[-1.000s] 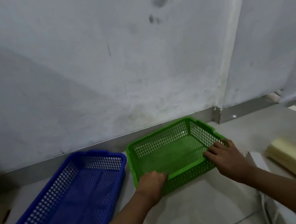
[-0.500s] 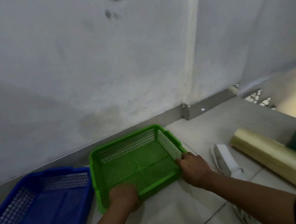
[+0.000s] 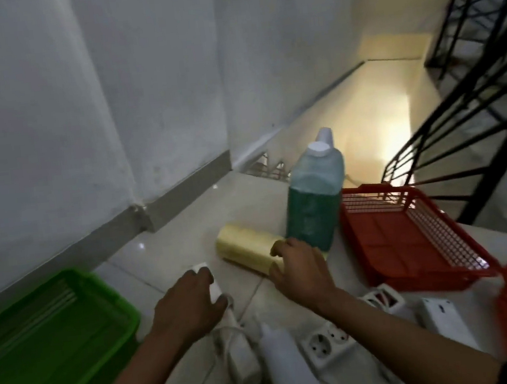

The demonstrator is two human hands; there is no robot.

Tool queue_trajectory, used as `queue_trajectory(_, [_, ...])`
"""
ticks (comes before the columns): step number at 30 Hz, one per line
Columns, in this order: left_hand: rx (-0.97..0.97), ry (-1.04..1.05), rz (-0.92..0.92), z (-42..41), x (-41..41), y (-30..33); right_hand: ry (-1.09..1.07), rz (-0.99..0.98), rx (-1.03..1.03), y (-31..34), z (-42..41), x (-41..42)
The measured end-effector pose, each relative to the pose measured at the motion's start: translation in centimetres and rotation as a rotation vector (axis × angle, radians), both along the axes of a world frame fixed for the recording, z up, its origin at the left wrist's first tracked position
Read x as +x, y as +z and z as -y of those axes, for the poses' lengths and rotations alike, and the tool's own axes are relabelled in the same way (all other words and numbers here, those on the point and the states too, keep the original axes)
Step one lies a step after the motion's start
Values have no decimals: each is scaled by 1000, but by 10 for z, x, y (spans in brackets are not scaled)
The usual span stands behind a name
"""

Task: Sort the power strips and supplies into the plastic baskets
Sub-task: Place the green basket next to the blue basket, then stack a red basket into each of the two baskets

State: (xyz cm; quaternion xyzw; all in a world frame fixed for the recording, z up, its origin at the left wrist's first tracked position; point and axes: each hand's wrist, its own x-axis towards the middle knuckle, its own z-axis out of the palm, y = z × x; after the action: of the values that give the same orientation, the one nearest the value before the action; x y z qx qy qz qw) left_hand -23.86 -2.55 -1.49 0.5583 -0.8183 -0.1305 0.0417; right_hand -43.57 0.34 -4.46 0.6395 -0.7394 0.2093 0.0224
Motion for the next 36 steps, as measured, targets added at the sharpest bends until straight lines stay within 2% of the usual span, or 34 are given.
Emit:
queue_trajectory(3, [2,-81,-51,-6,-52,-2,-252,109,29,-16,0,-63])
queue_trajectory(8, [2,-180,-43,-14,-101,-18,-620,66,190,-44,-6,-135])
queue_trajectory(12, [33,-214,-45,-14,-121,-32,-662,166,352,-57,-15,-160])
queue_trajectory(16, [39,-235,-39,-13,-138,-35,-618,80,399,-60,-20,-168])
queue_trajectory(21, [15,-267,-74,-13,-157,-30,-758,69,217,-47,-21,-166])
queue_trajectory(27, [-83,-326,-212,-12,-176,-4,-814,161,-212,-11,-29,-166])
queue_trajectory(32, [-201,-380,-334,-8,-177,36,-641,88,-529,38,-19,-159])
queue_trajectory(36, [-340,-369,-394,-3,-169,80,-442,-21,-649,77,-10,-140])
